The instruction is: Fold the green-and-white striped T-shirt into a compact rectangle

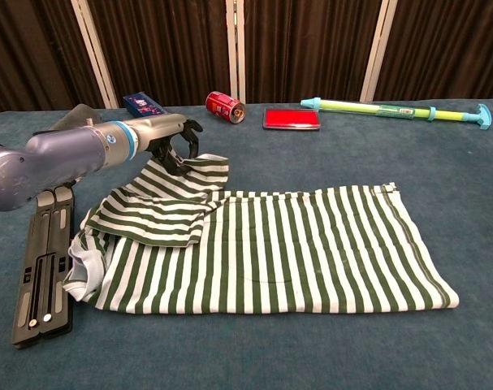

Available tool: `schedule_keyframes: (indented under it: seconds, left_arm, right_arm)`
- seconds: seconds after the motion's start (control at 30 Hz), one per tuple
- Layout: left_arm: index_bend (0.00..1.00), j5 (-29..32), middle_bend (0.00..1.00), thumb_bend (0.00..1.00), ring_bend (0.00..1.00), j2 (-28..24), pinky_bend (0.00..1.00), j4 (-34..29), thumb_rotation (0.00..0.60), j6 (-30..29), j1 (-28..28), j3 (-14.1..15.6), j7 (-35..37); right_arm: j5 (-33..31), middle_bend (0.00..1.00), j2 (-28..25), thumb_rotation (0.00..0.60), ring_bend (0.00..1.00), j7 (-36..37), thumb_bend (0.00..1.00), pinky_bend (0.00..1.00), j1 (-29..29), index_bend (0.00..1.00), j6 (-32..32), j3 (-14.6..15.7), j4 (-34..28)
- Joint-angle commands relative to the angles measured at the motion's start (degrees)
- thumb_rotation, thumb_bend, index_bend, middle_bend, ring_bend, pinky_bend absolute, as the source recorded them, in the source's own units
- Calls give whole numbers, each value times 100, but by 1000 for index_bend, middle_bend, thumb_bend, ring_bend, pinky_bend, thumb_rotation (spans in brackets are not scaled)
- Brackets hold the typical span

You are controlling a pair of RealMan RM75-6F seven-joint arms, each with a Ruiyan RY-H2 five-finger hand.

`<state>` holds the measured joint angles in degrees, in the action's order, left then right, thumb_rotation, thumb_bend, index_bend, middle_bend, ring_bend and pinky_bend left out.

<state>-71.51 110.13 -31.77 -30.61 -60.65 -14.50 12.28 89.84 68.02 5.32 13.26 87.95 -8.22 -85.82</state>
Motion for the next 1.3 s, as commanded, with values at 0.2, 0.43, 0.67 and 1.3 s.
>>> schedule_keyframes:
  seconds: [0.2, 0.43, 0.67, 1.3]
  left_arm:
    - [647, 545, 0, 543, 0, -1153, 0, -2106, 600, -401, 558, 49, -1265]
    - [643, 1045, 0, 543, 0, -1873, 0, -3558, 600, -769, 864, 247, -2204]
    - [638, 1187, 0, 543, 0, -2265, 0, -4382, 600, -1185, 1119, 493, -2647]
    - [621, 1422, 0, 543, 0, -2399, 0, -5059, 600, -1486, 1271, 818, -3200]
  right_arm:
    - [51, 0, -15, 600, 0, 33, 20, 0, -5, 78, 25, 18, -35]
    - [129, 0, -48, 600, 0, 64, 21, 0, -26, 78, 96, 35, -93]
    - [198, 0, -80, 600, 0, 99, 20, 0, -43, 78, 156, 49, -135]
    - [251, 0, -118, 600, 0, 164, 20, 0, -65, 78, 205, 65, -167]
